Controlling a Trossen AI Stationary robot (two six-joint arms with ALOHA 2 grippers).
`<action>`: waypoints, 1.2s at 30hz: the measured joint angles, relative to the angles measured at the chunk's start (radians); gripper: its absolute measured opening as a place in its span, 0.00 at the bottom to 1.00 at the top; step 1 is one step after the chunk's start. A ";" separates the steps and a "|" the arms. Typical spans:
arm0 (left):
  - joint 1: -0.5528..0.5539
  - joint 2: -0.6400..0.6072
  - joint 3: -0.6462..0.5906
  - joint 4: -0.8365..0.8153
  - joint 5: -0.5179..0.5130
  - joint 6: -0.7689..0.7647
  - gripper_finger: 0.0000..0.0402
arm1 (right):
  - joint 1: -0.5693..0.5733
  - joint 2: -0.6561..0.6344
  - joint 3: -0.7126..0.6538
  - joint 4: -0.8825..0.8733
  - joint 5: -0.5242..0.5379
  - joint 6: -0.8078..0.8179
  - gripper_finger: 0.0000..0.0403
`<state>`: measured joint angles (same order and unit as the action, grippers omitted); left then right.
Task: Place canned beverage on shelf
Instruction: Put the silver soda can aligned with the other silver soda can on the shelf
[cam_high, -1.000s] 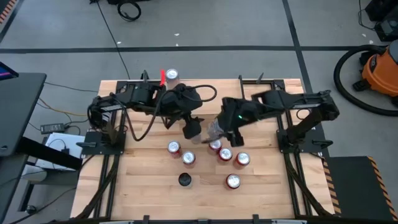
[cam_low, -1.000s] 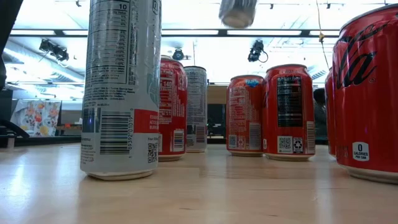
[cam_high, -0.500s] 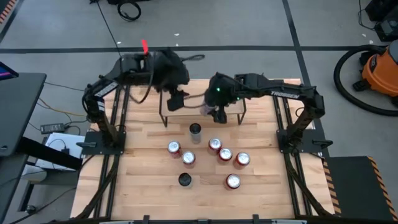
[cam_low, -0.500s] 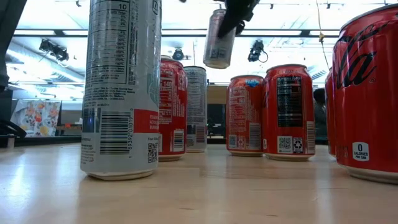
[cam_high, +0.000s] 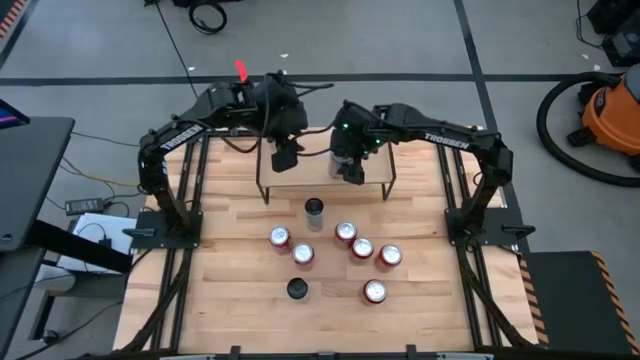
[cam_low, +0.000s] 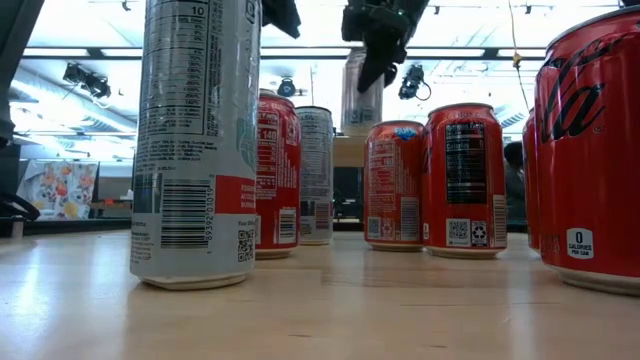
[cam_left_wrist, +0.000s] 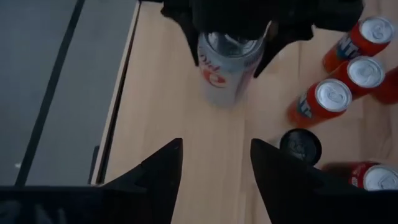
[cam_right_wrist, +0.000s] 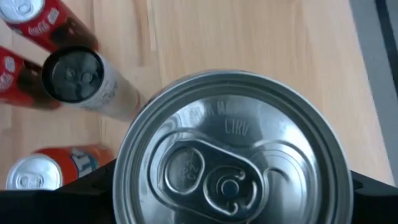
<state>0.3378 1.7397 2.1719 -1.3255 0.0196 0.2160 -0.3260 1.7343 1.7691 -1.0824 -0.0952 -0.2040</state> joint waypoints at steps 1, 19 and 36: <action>0.001 -0.002 -0.003 -0.005 -0.003 -0.008 0.49 | 0.000 -0.001 0.000 0.001 0.001 -0.010 0.79; 0.019 -0.069 -0.003 -0.114 -0.158 -0.013 0.49 | 0.001 0.047 0.000 0.054 0.043 -0.045 0.94; 0.031 -0.087 -0.003 -0.165 -0.131 -0.018 0.49 | 0.009 0.038 0.241 -0.052 0.113 -0.013 0.98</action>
<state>0.3683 1.6527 2.1689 -1.4902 -0.1110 0.1981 -0.3168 1.7721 2.0102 -1.1341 0.0176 -0.2175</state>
